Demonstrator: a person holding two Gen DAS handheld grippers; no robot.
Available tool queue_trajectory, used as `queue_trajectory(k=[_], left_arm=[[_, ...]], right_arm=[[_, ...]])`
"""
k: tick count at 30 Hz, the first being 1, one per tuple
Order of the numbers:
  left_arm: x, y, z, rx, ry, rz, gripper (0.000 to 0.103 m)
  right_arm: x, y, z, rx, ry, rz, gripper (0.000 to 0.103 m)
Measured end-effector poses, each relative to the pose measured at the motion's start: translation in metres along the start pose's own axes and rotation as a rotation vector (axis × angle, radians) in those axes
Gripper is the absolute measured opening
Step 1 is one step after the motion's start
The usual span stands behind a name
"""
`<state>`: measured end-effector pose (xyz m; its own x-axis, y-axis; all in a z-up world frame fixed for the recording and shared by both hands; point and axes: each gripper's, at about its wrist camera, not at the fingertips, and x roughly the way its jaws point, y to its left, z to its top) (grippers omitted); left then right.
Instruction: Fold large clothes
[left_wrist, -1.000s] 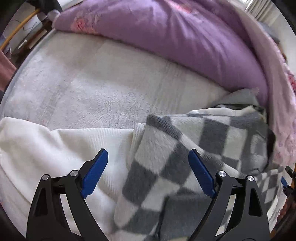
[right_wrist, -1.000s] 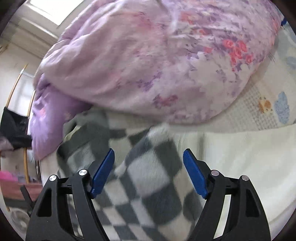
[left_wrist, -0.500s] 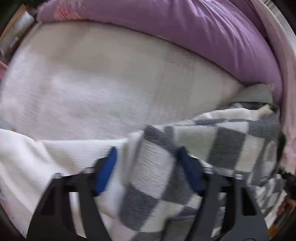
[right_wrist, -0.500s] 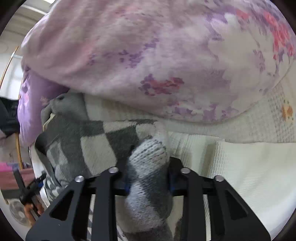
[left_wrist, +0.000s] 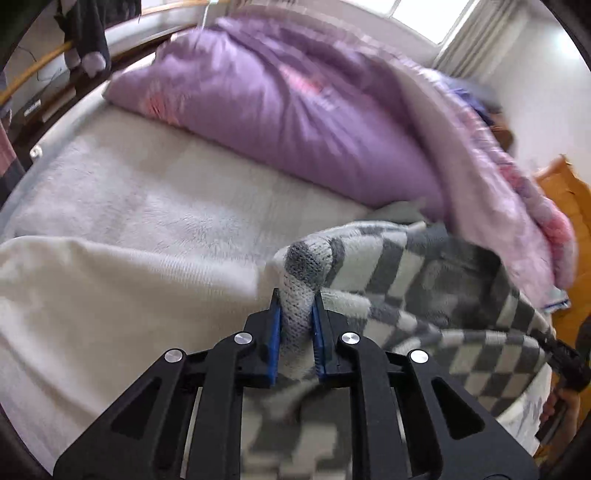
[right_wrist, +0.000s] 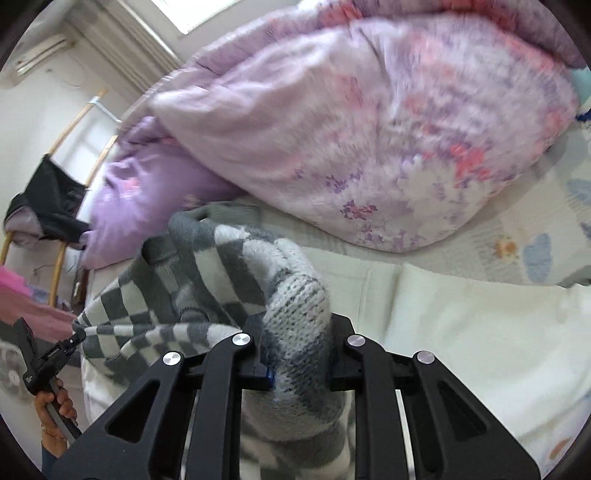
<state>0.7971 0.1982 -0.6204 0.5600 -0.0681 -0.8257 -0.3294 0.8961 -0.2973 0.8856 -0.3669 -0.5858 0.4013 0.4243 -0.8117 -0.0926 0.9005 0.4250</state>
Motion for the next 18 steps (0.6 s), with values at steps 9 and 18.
queue_trajectory(k=[9, 18], left_arm=[[-0.119, 0.043, -0.125, -0.099, 0.037, -0.051, 0.015], [-0.114, 0.091, -0.244, -0.255, 0.212, 0.063, 0.022]], right_arm=[[-0.112, 0.004, -0.126, -0.015, -0.008, 0.083, 0.017], [-0.100, -0.031, -0.263, 0.044, 0.199, -0.021, 0.026]])
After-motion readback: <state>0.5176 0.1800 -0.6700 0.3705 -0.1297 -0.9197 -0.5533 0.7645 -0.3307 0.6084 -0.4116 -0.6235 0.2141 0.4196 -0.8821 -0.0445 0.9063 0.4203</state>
